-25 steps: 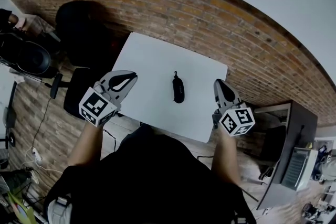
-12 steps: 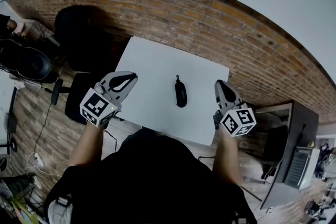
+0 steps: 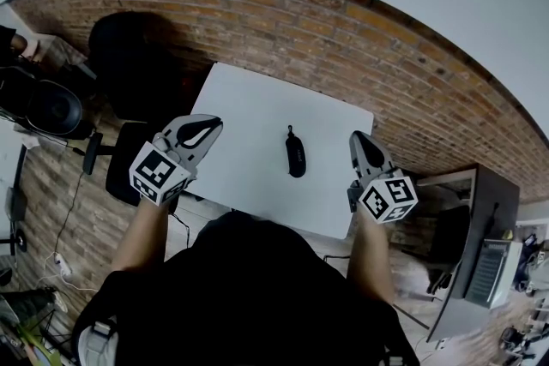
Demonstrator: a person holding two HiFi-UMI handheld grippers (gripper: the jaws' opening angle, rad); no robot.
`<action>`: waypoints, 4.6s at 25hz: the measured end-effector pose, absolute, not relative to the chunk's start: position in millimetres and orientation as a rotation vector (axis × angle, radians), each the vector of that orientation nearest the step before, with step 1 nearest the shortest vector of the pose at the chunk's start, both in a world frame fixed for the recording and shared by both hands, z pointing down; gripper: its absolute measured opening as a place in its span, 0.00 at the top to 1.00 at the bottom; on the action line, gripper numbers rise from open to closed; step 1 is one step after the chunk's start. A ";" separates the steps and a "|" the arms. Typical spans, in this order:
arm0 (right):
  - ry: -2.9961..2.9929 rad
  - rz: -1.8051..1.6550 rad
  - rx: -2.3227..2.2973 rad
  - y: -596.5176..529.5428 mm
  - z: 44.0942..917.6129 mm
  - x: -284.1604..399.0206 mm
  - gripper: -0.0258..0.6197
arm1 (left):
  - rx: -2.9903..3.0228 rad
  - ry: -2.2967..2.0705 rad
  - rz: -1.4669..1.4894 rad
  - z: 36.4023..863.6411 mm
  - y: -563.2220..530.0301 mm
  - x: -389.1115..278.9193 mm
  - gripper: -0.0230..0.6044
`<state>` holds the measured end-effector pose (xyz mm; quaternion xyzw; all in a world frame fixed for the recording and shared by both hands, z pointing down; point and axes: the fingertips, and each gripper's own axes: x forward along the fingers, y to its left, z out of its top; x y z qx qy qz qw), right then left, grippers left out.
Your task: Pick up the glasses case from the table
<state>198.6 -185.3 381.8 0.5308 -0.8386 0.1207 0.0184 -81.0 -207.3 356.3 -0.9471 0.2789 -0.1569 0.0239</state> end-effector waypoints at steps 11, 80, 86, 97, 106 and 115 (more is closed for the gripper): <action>-2.627 0.383 1.653 -184.1 379.6 199.2 0.94 | -2.912 0.886 -0.488 354.4 -202.1 -85.6 0.92; -2.274 0.735 1.460 -254.0 584.0 165.1 0.94 | -3.053 0.855 -0.591 438.1 -260.2 -111.0 0.92; -2.250 0.785 1.447 -255.1 604.7 164.4 0.94 | -3.066 0.851 -0.608 447.0 -265.2 -113.0 0.92; -2.213 0.820 1.427 -256.3 636.3 163.6 0.89 | -3.072 0.849 -0.633 455.5 -277.7 -115.5 0.92; -2.162 0.806 1.391 -257.9 659.0 161.8 0.82 | -3.089 0.849 -0.652 465.0 -284.5 -118.2 0.92; -2.118 0.790 1.329 -255.2 686.6 155.0 0.75 | -3.095 0.857 -0.678 473.8 -289.0 -126.2 0.92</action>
